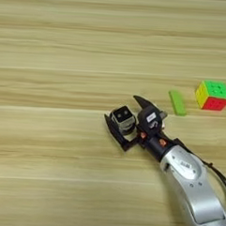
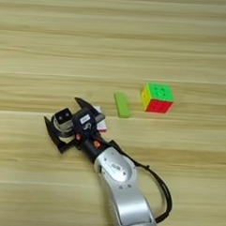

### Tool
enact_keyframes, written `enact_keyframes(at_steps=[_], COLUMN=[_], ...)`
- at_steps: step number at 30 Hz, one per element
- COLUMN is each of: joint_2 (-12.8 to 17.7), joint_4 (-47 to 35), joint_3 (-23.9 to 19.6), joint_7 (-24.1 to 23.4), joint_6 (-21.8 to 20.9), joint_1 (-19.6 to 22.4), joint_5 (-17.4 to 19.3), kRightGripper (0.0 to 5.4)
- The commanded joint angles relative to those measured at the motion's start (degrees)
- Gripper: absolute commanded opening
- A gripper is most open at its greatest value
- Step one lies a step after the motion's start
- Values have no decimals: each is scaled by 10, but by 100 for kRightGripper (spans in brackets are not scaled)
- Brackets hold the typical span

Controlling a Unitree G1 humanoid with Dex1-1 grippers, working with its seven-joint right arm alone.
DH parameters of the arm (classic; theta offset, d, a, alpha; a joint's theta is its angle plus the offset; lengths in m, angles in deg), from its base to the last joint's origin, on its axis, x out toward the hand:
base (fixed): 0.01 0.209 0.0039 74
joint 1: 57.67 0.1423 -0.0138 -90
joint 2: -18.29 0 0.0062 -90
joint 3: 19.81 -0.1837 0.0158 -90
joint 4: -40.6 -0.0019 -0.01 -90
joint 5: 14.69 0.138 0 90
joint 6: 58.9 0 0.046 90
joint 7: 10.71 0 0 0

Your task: Move the objects on the table

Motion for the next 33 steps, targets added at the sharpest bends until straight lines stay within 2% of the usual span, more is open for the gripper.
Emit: enact_keyframes(at_steps=[1, 8, 21, 33], joint_2=[-2, -6, -7, -9], joint_4=[0, 33, 22, 21], joint_3=[-7, -7, -5, -6], joint_7=[-9, -11, -6, -6], joint_6=[-15, -20, -21, -20], joint_1=[38, 49, 45, 44], joint_5=[-3, -7, -3, -1], kRightGripper=[535, 535, 535, 383])
